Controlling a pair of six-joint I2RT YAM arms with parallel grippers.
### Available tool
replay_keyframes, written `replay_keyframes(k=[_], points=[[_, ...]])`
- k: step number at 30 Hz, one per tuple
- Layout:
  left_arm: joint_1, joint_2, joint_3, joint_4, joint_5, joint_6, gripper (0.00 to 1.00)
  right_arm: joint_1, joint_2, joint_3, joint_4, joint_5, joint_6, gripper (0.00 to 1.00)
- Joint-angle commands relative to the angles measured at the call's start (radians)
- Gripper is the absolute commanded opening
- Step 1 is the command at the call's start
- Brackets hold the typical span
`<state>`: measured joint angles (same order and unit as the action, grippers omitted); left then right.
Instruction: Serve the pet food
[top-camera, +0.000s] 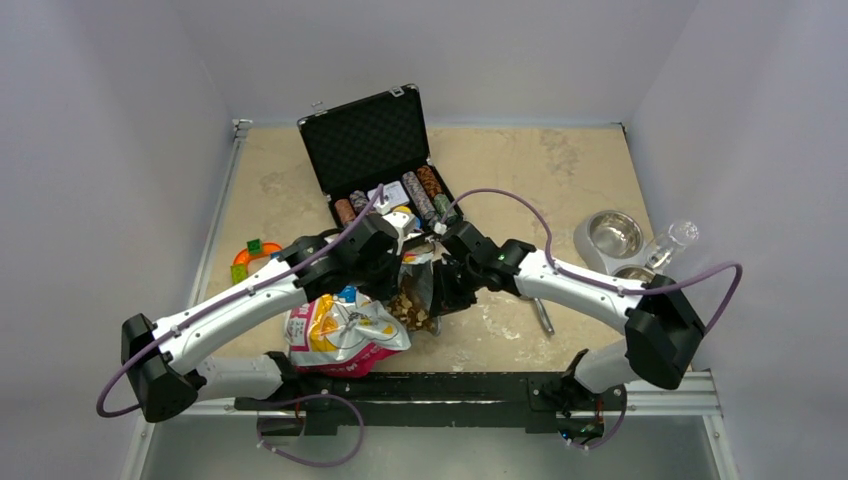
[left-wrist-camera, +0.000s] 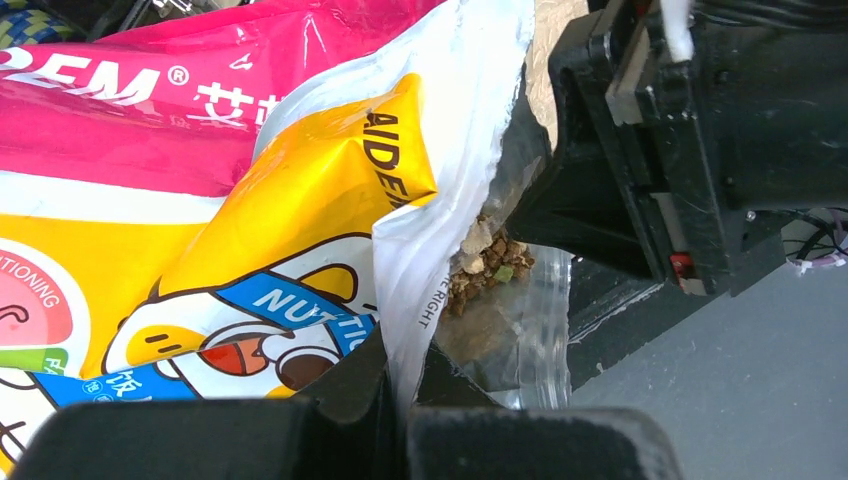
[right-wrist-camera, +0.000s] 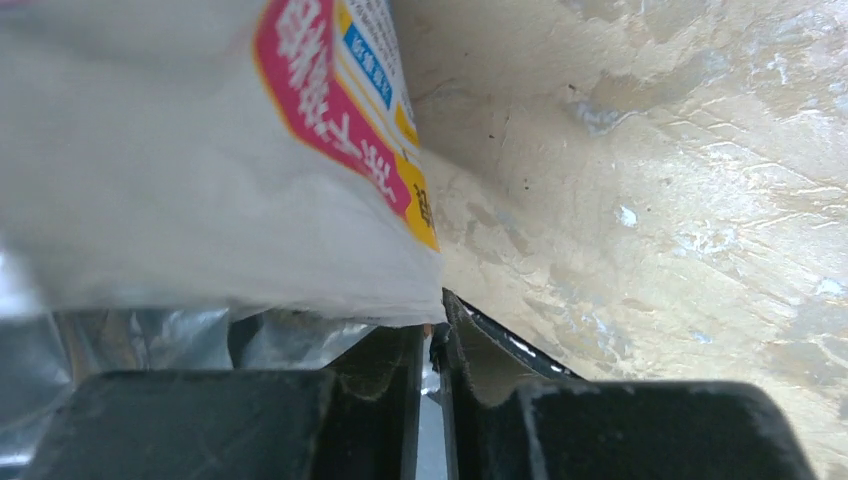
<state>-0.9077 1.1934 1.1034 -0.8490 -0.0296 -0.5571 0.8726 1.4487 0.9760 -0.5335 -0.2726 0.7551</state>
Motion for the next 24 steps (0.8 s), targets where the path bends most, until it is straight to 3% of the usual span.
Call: replay_keyframes(k=[1,7,11,14,16,19,24], points=[[-0.01,-0.001,0.012,0.013,0.034,0.009,0.0,0.008,-0.045,0.013,-0.022,0.035,-0.033,0.17],[-0.008,-0.005,0.023,0.027,0.011,0.057,0.0,0.007,-0.126,-0.001,-0.098,0.084,-0.024,0.41],[-0.008,0.014,0.042,0.015,0.017,0.072,0.0,-0.024,-0.328,-0.04,-0.16,0.147,0.015,0.55],[-0.008,0.022,0.059,0.004,0.018,0.083,0.0,-0.102,-0.509,-0.077,-0.212,0.238,0.043,0.7],[-0.008,0.019,0.066,0.001,0.025,0.087,0.0,-0.221,-0.566,-0.116,-0.287,0.3,0.071,0.79],[-0.008,0.011,0.069,0.009,0.045,0.096,0.0,-0.508,-0.519,-0.174,-0.373,0.283,0.091,0.79],[-0.007,0.01,0.065,0.026,0.072,0.101,0.0,-0.631,-0.344,-0.194,-0.364,0.295,0.038,0.69]])
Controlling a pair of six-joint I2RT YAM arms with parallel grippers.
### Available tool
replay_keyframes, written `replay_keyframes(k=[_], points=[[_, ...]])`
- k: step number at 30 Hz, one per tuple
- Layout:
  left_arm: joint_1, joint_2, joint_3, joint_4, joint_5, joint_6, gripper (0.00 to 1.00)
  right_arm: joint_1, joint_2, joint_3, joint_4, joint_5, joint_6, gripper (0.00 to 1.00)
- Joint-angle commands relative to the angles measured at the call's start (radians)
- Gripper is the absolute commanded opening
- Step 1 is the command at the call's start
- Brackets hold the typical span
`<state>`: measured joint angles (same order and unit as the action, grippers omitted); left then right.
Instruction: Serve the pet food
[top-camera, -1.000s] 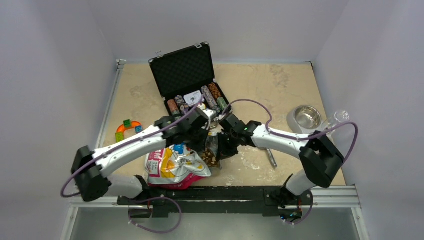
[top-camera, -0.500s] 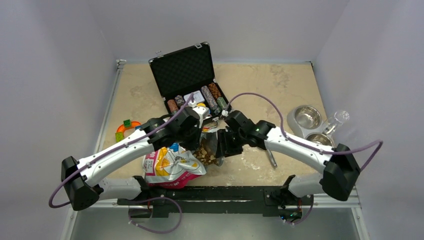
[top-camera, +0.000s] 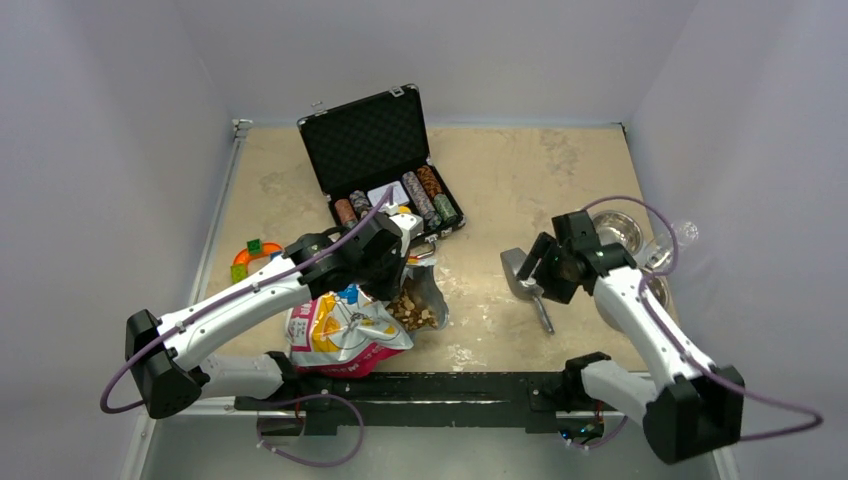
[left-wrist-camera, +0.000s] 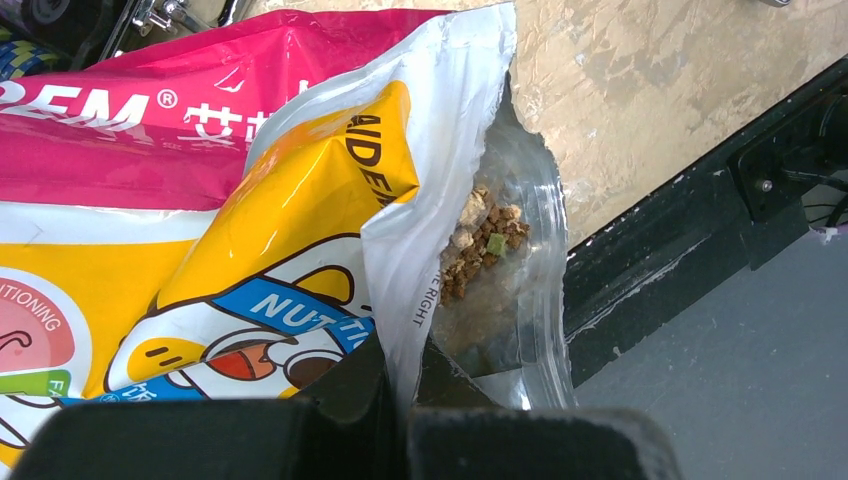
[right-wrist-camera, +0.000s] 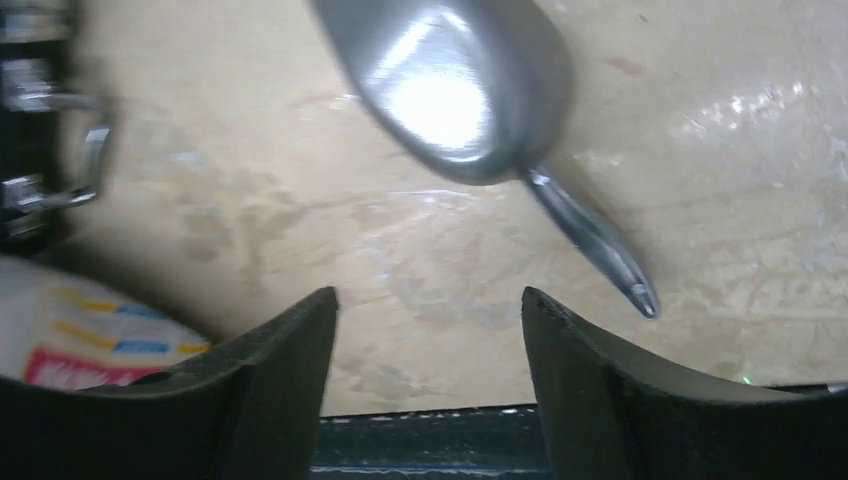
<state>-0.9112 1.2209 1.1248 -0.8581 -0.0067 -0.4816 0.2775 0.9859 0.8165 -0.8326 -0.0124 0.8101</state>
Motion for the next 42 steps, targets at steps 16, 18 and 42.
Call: replay_keyframes(k=[16,18,42], points=[[-0.005,-0.018,0.021,0.092,0.101,0.008,0.0,0.092,0.531,0.093,0.008,0.151,-0.293,0.52],[-0.005,-0.017,0.021,0.089,0.104,0.008,0.0,0.141,0.565,0.129,0.009,0.171,-0.293,0.46],[-0.005,-0.091,-0.01,0.038,0.106,0.018,0.0,0.396,0.5,0.155,0.128,0.153,-0.309,0.42]])
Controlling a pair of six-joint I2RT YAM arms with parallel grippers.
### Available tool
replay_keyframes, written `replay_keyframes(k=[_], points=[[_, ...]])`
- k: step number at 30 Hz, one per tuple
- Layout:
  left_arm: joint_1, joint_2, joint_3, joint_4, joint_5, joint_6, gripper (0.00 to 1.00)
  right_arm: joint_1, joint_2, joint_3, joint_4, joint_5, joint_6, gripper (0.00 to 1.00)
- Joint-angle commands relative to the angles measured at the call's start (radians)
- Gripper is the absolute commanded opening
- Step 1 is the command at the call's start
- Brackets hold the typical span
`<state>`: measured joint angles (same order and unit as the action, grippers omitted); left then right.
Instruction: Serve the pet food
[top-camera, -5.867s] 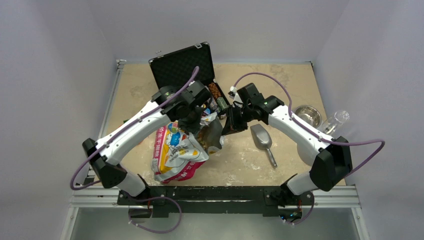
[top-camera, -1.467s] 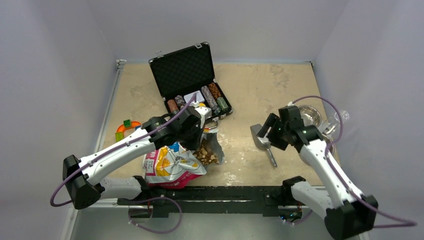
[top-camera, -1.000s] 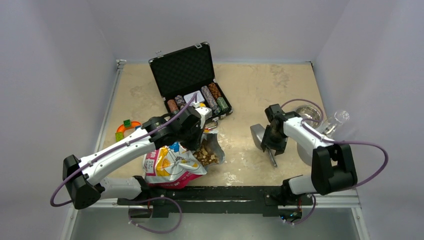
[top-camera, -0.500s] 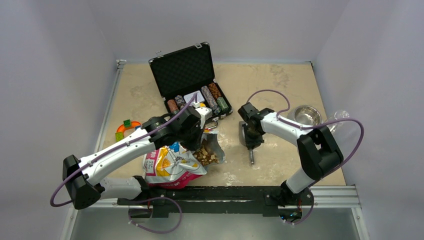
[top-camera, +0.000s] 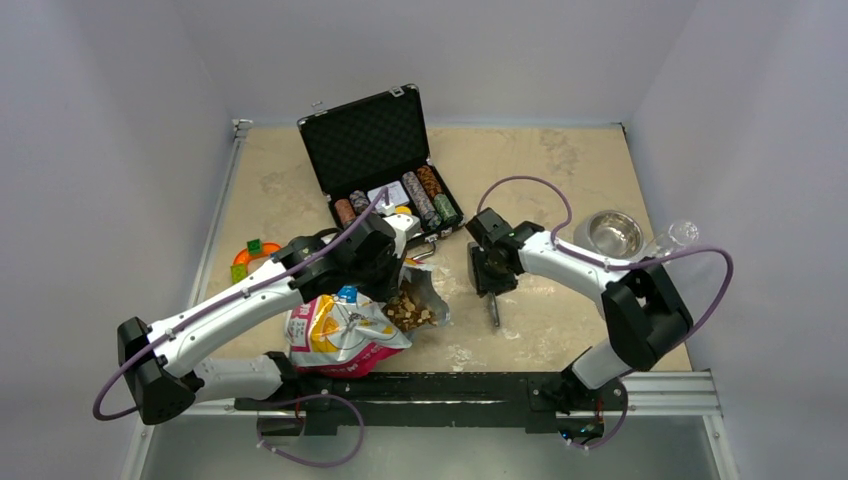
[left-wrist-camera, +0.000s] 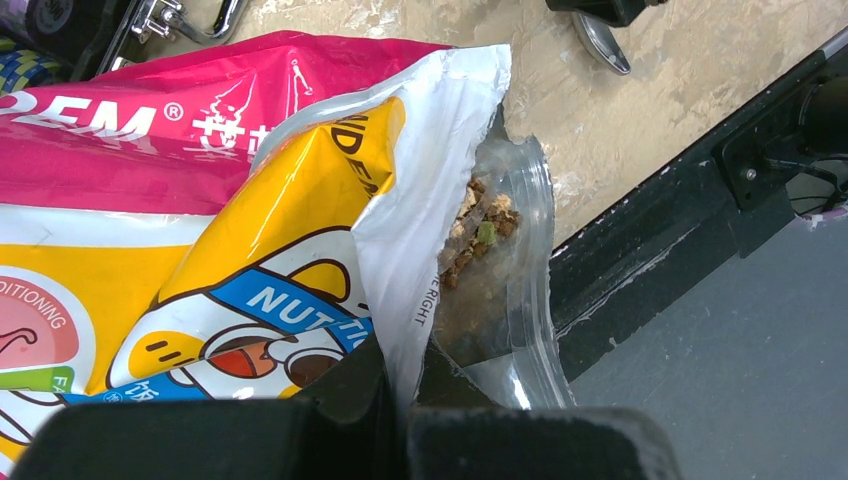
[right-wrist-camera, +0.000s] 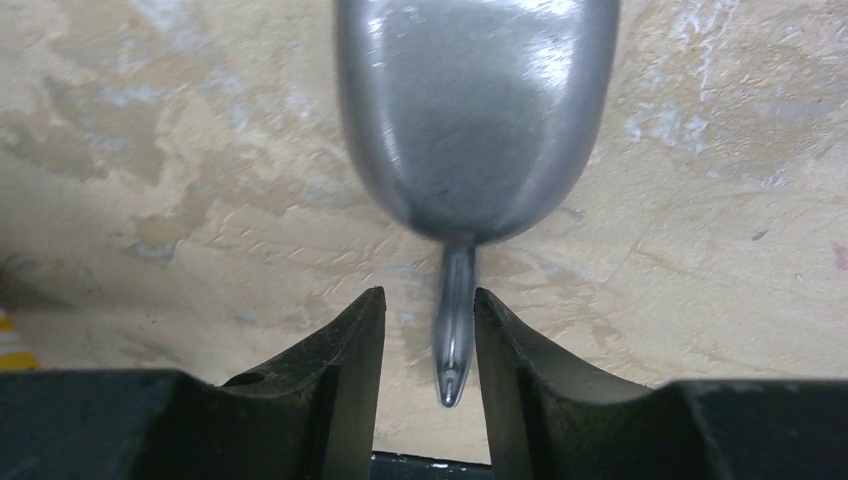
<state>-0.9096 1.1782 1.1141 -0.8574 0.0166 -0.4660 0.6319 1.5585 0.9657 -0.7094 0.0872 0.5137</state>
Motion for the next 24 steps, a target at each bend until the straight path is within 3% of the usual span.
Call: replay_keyframes(k=[1,7,24], points=[[-0.006,-0.048,0.0,0.036,0.084,0.005,0.0,0.052,-0.078,0.002,0.006,0.057,-0.014,0.4],[-0.006,-0.048,0.009,0.025,0.084,0.015,0.0,0.075,-0.047,-0.021,0.027,0.064,0.011,0.24],[-0.006,-0.054,0.016,0.0,0.086,0.014,0.0,0.109,0.052,-0.062,0.033,0.16,0.106,0.19]])
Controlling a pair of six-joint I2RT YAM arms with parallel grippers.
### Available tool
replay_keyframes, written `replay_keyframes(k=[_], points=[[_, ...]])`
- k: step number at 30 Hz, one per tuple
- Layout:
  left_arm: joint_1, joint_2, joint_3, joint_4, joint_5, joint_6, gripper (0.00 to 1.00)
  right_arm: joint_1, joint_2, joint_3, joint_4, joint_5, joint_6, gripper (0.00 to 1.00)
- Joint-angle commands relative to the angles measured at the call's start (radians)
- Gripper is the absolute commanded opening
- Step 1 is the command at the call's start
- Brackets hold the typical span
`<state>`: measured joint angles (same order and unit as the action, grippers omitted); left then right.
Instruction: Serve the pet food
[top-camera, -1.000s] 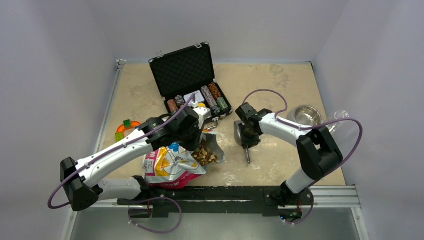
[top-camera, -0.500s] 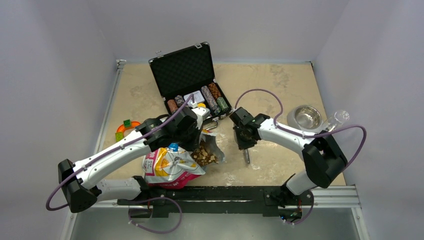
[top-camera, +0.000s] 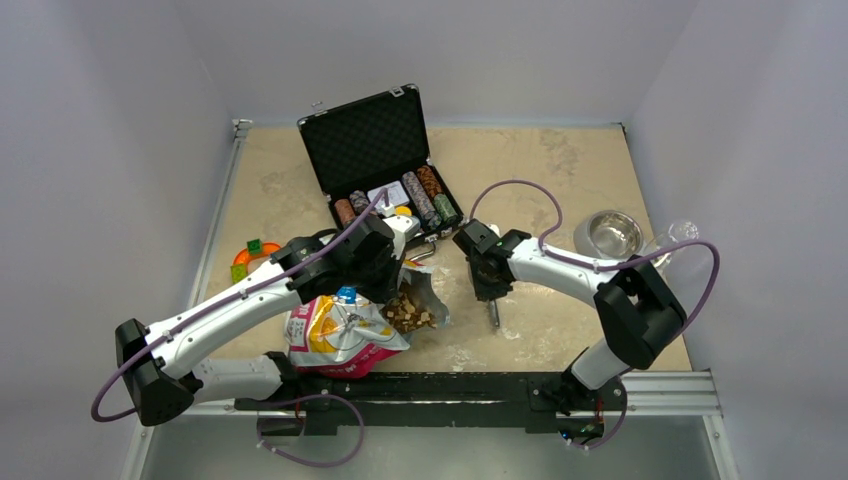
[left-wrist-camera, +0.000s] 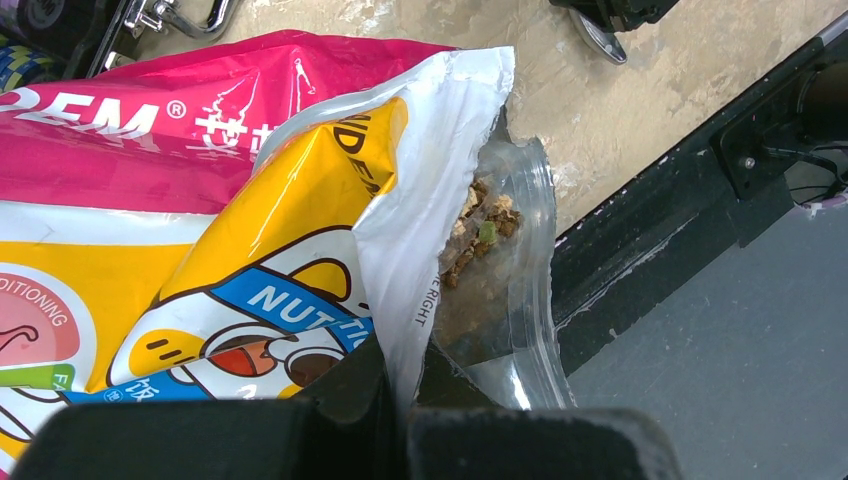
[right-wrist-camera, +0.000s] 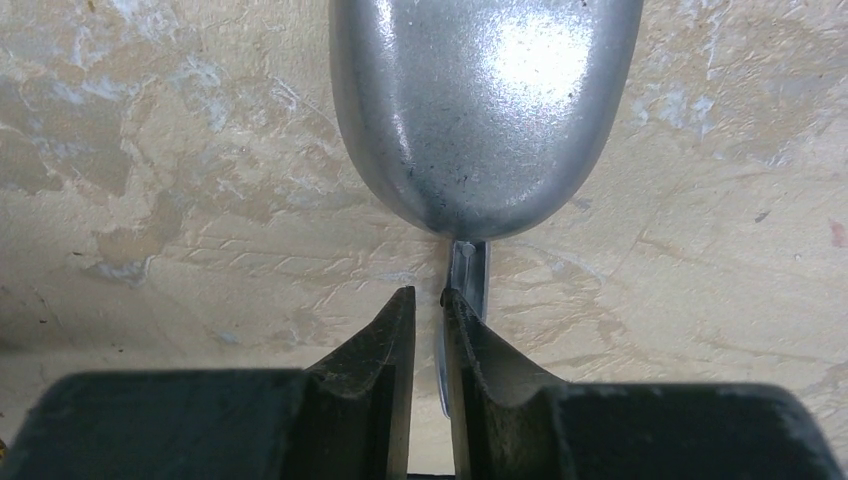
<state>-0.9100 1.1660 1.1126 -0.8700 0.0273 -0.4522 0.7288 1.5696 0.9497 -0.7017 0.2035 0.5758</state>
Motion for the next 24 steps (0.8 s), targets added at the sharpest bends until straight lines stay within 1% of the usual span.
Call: replay_keyframes(k=[1,4,9,13,20,24], points=[[-0.006,-0.041,0.018,0.014,0.077,-0.002,0.0,0.016,0.032,-0.045,0.025,0.04,0.043,0.19],[-0.006,-0.044,0.016,0.012,0.076,-0.005,0.0,0.02,0.002,-0.036,0.015,0.029,0.039,0.2],[-0.006,-0.046,0.014,0.009,0.076,-0.006,0.0,0.021,-0.044,-0.033,0.0,0.031,0.042,0.26],[-0.006,-0.044,0.016,0.012,0.077,-0.005,0.0,0.022,-0.065,-0.046,0.006,0.02,0.054,0.26],[-0.006,-0.043,0.02,0.006,0.079,-0.002,0.0,0.03,-0.05,-0.067,0.011,0.01,0.086,0.24],[-0.006,-0.042,0.021,0.005,0.08,0.001,0.0,0.054,-0.098,-0.052,-0.011,0.021,0.089,0.25]])
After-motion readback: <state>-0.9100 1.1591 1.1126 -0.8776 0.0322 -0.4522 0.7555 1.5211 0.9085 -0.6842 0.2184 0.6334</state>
